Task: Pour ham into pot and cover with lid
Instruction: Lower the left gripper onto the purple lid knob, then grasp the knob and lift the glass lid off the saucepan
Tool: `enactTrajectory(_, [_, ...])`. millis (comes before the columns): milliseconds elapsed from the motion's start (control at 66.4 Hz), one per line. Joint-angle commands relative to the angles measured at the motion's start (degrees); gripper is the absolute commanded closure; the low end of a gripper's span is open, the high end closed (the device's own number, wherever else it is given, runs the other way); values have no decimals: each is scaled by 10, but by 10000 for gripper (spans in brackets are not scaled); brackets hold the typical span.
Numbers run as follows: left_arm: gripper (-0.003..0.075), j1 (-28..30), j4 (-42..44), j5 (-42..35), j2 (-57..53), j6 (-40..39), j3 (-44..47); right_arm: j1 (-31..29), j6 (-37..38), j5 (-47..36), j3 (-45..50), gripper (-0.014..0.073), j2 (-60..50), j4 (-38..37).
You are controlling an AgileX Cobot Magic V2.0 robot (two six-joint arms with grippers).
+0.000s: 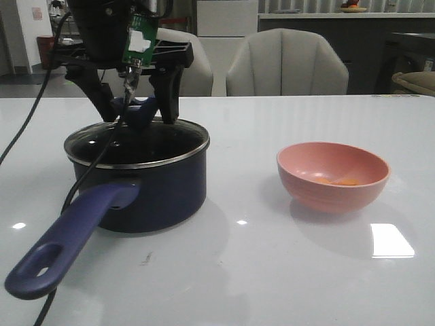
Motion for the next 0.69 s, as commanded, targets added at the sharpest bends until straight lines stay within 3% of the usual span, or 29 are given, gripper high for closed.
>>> enactTrajectory(0, [246, -4, 6, 1, -22, -5, -16, 0, -1, -46, -3, 452, -11, -7])
enactTrajectory(75, [331, -4, 6, -4, -22, -5, -18, 0, -1, -46, -3, 452, -11, -7])
enactTrajectory(181, [390, -4, 3, -10, -22, -5, -20, 0, -1, -46, -3, 452, -11, -7])
enactTrajectory(678, [391, -3, 26, -31, -92, 2, -22, 0, -1, -46, -3, 452, -11, -7])
